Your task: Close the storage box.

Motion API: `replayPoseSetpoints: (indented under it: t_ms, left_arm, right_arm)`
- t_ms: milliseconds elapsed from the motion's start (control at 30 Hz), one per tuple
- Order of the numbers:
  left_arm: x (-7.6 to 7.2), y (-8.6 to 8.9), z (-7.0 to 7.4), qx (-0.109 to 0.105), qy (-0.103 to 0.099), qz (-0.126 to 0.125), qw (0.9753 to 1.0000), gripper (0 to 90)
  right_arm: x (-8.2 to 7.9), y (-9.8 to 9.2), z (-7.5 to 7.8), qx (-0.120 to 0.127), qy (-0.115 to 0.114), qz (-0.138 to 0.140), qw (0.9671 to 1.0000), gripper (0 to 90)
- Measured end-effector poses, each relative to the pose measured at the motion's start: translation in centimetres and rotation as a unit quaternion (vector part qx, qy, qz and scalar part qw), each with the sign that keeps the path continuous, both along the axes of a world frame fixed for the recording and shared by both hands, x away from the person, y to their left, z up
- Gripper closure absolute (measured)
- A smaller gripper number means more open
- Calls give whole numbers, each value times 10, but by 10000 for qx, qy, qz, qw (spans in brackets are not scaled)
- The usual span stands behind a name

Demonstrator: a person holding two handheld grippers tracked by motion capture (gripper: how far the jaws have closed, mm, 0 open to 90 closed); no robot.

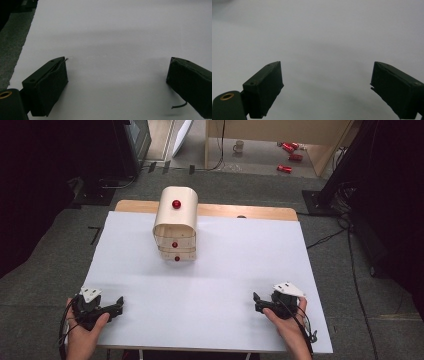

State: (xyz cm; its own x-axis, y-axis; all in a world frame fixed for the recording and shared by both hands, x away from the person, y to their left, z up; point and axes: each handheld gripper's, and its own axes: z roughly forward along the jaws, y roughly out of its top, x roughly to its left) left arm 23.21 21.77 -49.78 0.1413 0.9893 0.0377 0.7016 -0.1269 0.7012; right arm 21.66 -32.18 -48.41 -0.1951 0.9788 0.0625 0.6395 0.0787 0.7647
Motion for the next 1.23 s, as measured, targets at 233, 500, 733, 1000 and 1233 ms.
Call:
replayPoseSetpoints:
  t_ms: [233,500,733,1000,1233]
  left_arm:
    - [0,0,0,-9,-7,6,10000,37]
    - [0,0,0,-5,-6,5,10000,37]
    - [0,0,0,2,0,-2,10000,38]
    - [0,0,0,2,0,-2,10000,38]
    - [0,0,0,4,2,-4,10000,38]
  right_arm:
    - [-5,-25,-8,-163,116,-282,9994,104]
    - [-4,-37,-18,-299,234,-441,9983,105]
    - [-3,-37,-19,-273,247,-439,9984,105]
    - [-3,-37,-19,-269,252,-439,9984,104]
    - [-3,-37,-20,-270,251,-440,9984,103]
